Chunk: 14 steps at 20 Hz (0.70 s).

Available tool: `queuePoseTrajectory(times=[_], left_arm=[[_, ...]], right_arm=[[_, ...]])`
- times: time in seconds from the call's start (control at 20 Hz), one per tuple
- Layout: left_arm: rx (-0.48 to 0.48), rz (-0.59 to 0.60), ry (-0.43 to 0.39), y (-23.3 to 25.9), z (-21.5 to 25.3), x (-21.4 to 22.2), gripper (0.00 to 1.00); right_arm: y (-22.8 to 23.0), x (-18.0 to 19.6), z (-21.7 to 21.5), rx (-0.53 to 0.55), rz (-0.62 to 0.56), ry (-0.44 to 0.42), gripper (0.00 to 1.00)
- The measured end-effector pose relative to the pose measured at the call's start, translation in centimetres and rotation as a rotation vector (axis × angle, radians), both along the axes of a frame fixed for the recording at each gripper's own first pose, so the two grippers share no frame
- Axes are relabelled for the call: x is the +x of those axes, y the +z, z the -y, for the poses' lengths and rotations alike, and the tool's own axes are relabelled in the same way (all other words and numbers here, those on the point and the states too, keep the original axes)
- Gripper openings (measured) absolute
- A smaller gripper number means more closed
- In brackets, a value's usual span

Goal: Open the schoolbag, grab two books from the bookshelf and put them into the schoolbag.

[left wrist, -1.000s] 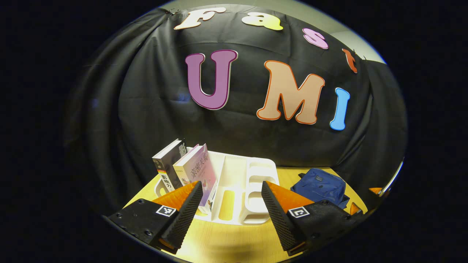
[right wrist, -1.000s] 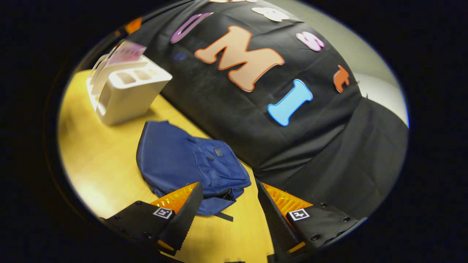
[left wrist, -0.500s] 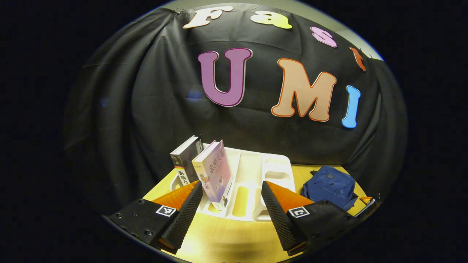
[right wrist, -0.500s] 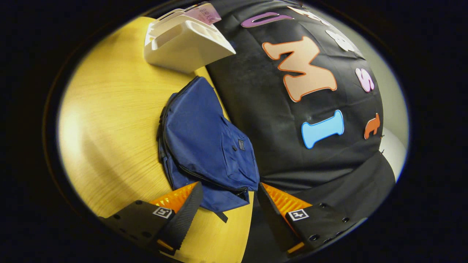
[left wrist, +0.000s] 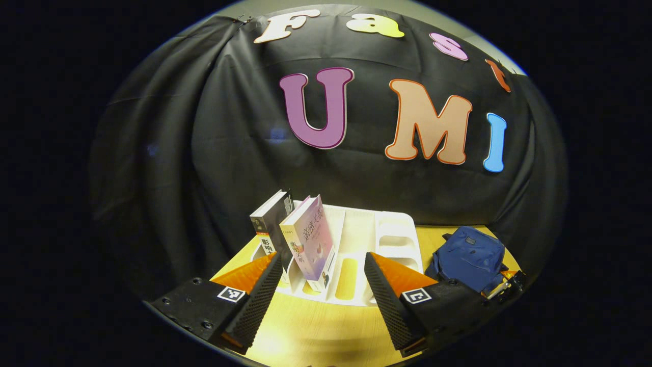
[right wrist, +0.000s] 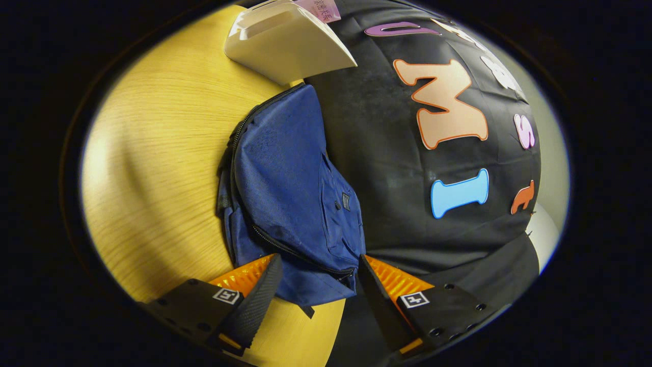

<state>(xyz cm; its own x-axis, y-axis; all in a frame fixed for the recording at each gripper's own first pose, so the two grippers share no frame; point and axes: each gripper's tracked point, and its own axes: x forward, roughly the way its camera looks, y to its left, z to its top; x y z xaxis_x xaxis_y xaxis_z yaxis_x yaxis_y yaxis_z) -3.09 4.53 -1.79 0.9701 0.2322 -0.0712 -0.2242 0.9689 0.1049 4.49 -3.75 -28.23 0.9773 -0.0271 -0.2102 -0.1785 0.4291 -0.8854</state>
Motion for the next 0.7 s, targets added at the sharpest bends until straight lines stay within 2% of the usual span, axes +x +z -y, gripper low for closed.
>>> queuePoseTrajectory(times=[0.2, 0.25, 0.3, 0.35, 0.55, 0.65, 0.7], left_arm=[[0.009, -0.007, 0.008, -0.1, 0.0, 0.1, 0.95], [0.009, -0.010, 0.008, -0.2, 0.0, 0.1, 0.95], [0.008, -0.013, 0.008, -0.3, 0.1, 0.2, 0.95], [0.008, -0.016, 0.008, -0.4, 0.1, 0.3, 0.95], [0.015, -0.018, 0.015, -0.3, 0.0, 0.5, 0.95], [0.016, -0.020, 0.018, -0.3, 0.0, 0.4, 0.95], [0.015, -0.021, 0.020, -0.3, -0.1, 0.5, 0.95]], right_arm=[[0.4, 1.3, -0.4, 0.020, 0.026, -0.007, 0.89], [0.6, 1.7, -0.5, 0.033, 0.033, -0.011, 0.97], [0.9, 2.2, -0.8, 0.045, 0.039, -0.015, 0.89], [1.3, 2.7, -1.0, 0.056, 0.049, -0.017, 0.88], [1.8, 4.4, -2.4, 0.085, 0.065, -0.002, 0.88], [1.7, 5.0, -3.1, 0.098, 0.065, 0.012, 0.94], [1.7, 5.2, -3.3, 0.103, 0.066, 0.017, 0.84]])
